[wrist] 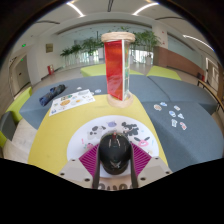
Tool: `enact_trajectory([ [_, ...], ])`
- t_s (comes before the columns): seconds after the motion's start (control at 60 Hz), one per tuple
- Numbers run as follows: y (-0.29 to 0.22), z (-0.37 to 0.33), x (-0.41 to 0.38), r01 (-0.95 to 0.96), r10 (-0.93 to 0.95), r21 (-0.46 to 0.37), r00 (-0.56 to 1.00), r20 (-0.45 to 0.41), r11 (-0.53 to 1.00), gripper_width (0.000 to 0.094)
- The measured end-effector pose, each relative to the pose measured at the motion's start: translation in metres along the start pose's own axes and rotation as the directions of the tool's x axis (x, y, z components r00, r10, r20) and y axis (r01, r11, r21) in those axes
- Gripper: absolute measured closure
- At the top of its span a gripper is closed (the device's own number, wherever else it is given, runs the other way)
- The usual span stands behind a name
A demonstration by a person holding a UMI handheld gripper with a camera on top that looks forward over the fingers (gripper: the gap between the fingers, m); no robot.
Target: Arrange mouse
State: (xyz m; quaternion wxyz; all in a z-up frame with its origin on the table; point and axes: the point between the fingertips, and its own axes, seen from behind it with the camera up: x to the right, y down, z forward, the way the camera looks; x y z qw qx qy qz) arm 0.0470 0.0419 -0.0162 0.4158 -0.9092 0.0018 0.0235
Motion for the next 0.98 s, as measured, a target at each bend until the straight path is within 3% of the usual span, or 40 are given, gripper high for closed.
enact_trajectory([
  [0.033, -0.007, 0.0, 0.0, 0.003, -0.003, 0.027, 1.0, 0.003, 1.0, 0.0451],
  [0.117, -0.004, -0.004, 0.0, 0.018, -0.017, -0.02, 1.0, 0.006, 1.0, 0.0345],
  [0.167, -0.002, -0.012, 0.004, 0.025, -0.025, -0.051, 1.0, -0.008, 0.998, 0.0169],
  [0.183, -0.004, -0.016, 0.004, 0.03, -0.03, -0.047, 0.999, -0.009, 0.998, 0.0043],
  [0.267, -0.022, -0.05, -0.001, 0.074, -0.074, 0.003, 0.997, -0.019, 0.997, 0.0113],
  [0.433, -0.032, -0.152, -0.032, 0.13, -0.127, 0.091, 0.991, -0.035, 0.987, 0.01],
  [0.633, -0.001, -0.248, -0.084, 0.184, -0.182, 0.147, 0.983, -0.028, 0.972, 0.01],
  [0.783, 0.017, -0.288, -0.109, 0.259, -0.256, 0.176, 0.966, -0.04, 0.95, 0.01],
  [0.983, 0.02, -0.298, -0.116, 0.201, -0.197, 0.202, 0.98, -0.042, 0.959, 0.0087],
])
